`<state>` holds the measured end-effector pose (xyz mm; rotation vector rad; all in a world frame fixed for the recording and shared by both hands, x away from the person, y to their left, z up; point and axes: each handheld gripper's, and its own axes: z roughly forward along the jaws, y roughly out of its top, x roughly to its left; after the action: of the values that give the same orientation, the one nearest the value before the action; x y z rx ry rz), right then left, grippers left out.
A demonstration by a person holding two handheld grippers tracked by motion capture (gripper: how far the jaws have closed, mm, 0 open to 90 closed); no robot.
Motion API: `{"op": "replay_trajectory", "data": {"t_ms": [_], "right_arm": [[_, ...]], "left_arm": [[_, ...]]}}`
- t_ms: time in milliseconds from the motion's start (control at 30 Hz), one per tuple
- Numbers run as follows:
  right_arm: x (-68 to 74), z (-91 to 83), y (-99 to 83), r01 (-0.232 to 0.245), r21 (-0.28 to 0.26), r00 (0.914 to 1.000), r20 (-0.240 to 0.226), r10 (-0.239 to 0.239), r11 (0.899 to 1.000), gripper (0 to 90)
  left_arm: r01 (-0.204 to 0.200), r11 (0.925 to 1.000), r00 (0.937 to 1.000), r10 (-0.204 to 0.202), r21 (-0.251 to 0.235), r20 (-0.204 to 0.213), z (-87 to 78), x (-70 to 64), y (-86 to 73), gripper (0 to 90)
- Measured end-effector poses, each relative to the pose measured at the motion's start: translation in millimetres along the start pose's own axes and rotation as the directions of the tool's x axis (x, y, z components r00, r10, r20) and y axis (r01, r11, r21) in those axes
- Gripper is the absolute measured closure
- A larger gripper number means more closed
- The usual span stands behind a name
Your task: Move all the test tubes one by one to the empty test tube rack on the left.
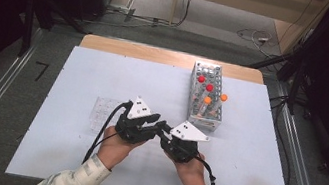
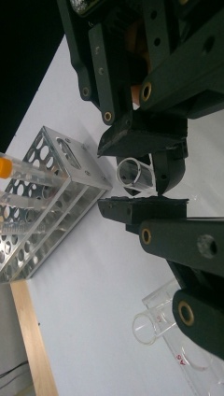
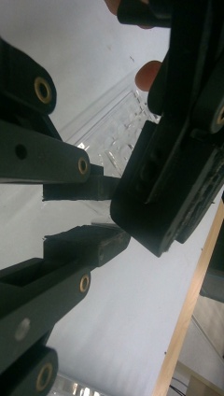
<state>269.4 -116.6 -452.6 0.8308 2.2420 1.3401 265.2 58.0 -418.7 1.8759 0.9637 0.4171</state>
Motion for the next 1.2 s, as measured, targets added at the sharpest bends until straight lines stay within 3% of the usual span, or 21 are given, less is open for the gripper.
{"op": "replay_trajectory", "data": {"t_ms": [167, 667, 967, 1200], "right_arm": [[0.8, 0.0, 0.0, 0.006, -0.001, 1.0, 0.001, -0.006, 1.0, 73.5], [0.5, -0.5, 0.0, 0.006, -0.002, 0.9999, -0.009, -0.006, 1.0, 71.4], [-7.5, -3.3, 2.2, -0.016, 0.02, 0.9978, -0.064, 0.017, 1.0, 39.5], [-9.7, -4.3, 2.4, -0.017, 0.048, 0.9967, -0.079, 0.021, 0.999, 26.1]], "left_arm": [[-0.009, 0.9999, 1.0, 0.009, 0.006, -0.002, 0.6, -0.8, -0.2, 74.0], [-0.016, 0.9999, 0.9998, 0.016, 0.004, -0.006, -0.9, -1.6, 0.1, 76.9], [-0.001, 0.9999, 0.9999, 0.001, -0.017, 0.01, -7.0, 0.1, 3.4, 76.9], [0.011, 0.9992, 0.9998, -0.01, -0.038, 0.018, -14.7, 3.4, 7.3, 76.9]]}}
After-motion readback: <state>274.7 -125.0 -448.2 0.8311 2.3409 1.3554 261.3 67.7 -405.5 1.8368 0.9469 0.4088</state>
